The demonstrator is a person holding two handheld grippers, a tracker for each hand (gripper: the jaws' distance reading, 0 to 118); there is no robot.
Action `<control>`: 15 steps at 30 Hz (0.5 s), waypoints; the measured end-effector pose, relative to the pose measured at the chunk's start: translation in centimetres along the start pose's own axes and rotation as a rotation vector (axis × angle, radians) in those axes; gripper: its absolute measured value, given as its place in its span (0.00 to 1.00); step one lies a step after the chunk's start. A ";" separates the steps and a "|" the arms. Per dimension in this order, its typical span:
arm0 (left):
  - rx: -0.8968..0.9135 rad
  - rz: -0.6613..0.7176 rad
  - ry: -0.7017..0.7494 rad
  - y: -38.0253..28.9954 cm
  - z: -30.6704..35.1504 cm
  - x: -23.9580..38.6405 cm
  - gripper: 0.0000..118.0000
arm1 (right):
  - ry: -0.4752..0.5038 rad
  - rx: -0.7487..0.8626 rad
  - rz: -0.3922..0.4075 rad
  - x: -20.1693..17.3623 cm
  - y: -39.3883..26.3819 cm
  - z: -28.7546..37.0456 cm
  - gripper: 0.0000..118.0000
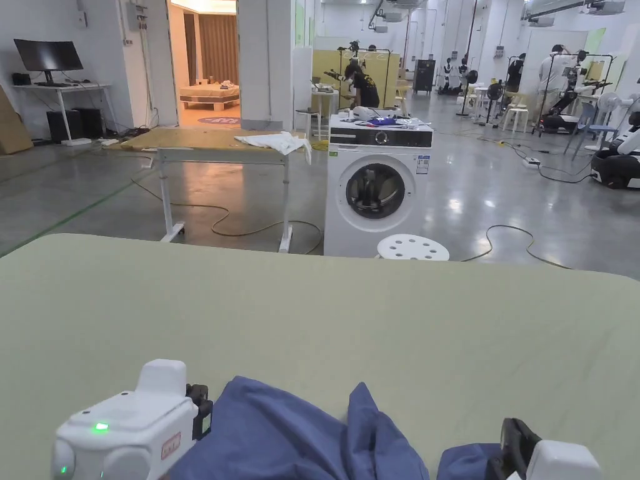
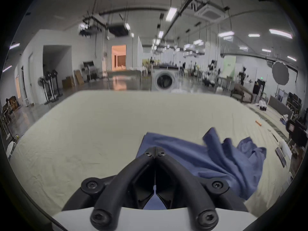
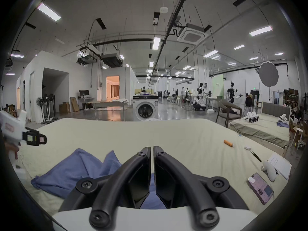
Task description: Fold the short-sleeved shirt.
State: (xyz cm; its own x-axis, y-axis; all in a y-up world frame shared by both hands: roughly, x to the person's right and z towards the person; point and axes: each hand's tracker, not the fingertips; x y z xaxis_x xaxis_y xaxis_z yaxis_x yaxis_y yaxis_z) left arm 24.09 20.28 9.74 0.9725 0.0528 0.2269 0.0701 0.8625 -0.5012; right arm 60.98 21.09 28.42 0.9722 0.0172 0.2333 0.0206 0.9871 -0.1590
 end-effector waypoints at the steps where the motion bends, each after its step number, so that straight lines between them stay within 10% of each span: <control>1: -0.033 0.000 0.001 0.5 -1.9 -0.5 0.00 | -0.003 -0.015 -0.001 0.5 -0.3 -0.3 0.02; 5: -0.169 -0.029 -0.006 2.6 -9.5 -1.8 0.09 | -0.029 -0.067 0.025 1.9 -1.5 -1.3 0.02; 7: -0.226 -0.012 -0.006 3.3 -12.6 -2.3 0.48 | -0.045 -0.094 0.038 2.7 -2.0 -1.7 0.02; 15: -0.371 0.028 0.012 2.9 -22.2 -2.3 0.67 | -0.109 -0.189 0.083 5.8 -4.1 -2.4 0.02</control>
State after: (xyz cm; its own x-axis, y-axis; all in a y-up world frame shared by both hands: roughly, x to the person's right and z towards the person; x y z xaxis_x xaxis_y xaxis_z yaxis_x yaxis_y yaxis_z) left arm 27.03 11.46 -10.76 0.9776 0.0661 0.1998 0.1168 0.6196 -0.7762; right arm 67.07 16.71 28.08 0.9417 0.1248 0.3126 -0.0053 0.9342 -0.3568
